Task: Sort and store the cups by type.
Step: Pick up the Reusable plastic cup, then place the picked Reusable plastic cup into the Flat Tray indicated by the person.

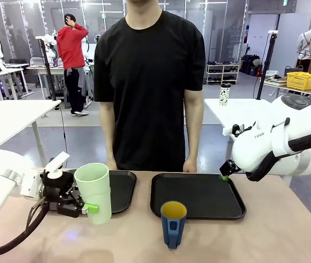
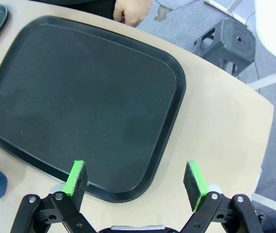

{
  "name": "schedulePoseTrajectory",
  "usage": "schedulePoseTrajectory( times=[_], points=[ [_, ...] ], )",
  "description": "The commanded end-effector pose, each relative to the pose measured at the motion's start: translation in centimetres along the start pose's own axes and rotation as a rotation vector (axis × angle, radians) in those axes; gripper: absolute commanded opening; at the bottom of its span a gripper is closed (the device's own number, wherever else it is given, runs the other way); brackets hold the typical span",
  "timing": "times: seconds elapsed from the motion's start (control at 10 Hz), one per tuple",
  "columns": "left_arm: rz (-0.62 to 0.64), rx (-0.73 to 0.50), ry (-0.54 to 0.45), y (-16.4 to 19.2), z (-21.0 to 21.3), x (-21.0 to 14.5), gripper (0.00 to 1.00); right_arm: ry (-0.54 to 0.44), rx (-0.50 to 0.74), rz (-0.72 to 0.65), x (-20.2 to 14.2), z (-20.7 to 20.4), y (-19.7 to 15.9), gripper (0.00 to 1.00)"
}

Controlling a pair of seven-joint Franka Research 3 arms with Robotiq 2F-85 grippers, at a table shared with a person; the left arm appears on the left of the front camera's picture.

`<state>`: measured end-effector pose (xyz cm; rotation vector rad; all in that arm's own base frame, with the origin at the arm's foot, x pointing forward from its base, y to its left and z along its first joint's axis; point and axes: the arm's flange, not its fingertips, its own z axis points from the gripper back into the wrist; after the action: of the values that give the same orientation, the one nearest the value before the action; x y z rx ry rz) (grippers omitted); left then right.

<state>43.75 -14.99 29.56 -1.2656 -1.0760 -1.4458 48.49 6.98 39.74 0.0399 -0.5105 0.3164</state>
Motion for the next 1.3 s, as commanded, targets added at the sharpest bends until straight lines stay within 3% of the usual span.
schedulePoseTrajectory(
  times=[0.0,1.2],
  points=[
    [-0.013,0.005,0.02,-0.44,0.12,-0.24,0.49,-0.008,0.001,-0.004,0.05,-0.07,-0.24,1.0],
    [0.0,0.0,0.0,0.0,0.0,0.0,0.49,-0.008,0.001,-0.004,0.05,-0.07,-0.24,1.0]
  ],
)
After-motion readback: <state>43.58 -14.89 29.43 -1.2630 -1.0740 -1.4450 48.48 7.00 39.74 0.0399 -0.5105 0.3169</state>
